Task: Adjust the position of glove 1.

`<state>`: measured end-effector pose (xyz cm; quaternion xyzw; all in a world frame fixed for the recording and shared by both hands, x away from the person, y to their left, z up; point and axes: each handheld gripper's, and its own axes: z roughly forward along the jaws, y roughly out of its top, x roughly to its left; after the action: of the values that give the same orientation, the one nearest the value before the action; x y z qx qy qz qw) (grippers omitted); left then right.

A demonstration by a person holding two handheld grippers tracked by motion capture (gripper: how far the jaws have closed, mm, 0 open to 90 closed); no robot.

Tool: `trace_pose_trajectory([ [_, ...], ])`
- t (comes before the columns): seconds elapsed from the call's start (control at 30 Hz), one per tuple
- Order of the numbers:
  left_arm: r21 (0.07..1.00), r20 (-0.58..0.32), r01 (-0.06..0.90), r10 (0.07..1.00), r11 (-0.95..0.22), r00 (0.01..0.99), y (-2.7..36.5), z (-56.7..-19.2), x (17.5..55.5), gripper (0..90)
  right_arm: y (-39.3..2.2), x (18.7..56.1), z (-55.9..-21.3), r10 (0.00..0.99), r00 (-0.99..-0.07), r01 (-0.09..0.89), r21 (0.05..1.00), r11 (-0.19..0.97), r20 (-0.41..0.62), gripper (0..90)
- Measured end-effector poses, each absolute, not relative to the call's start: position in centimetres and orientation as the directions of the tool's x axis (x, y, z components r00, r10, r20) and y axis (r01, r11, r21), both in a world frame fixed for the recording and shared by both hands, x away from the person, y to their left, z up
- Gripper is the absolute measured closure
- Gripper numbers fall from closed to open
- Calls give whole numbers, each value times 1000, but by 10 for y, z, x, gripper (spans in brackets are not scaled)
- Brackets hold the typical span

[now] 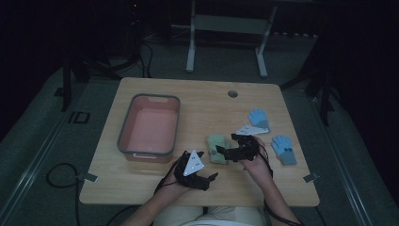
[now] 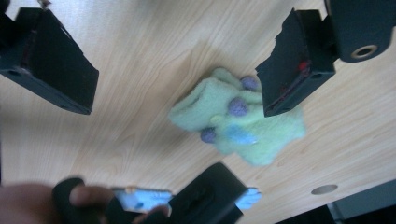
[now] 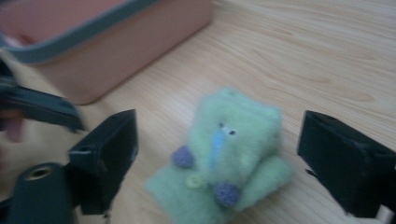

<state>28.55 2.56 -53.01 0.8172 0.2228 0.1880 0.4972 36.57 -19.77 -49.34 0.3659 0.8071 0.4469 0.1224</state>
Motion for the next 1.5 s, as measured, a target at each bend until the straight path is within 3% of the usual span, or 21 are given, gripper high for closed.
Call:
trace_pose_trajectory([
  [0.1,870,137,127,482,-476,865,16,-529,292,161,-204,367,-489,689,-716,443,835,327,110,171],
  [0.23,842,210,43,400,-538,892,7,-527,303,314,-213,380,-485,668,-728,449,845,291,157,189],
  [0.33,815,233,18,356,-579,905,0,-528,312,413,-214,389,-481,684,-700,496,830,256,207,125],
  [0.4,786,260,0,330,-619,908,-5,-531,319,441,-214,394,-480,689,-700,481,837,261,187,121],
  [0.47,765,279,-9,320,-644,905,-8,-533,324,454,-213,399,-481,674,-714,477,835,272,188,156],
  [0.6,739,299,-20,301,-673,905,-11,-537,335,455,-207,413,-485,662,-732,458,836,301,163,352],
  [0.83,685,299,-22,253,-728,920,-17,-545,349,474,-193,439,-510,639,-746,510,778,366,189,330],
  [1.17,662,308,-29,236,-749,922,-19,-548,357,525,-197,452,-551,616,-718,633,672,385,323,305],
  [1.37,645,357,-57,234,-762,904,-22,-552,355,539,-197,446,-553,578,-743,617,680,396,337,521],
  [1.5,628,399,-76,236,-775,886,-24,-552,355,626,-193,440,-545,582,-768,572,694,437,267,648],
])
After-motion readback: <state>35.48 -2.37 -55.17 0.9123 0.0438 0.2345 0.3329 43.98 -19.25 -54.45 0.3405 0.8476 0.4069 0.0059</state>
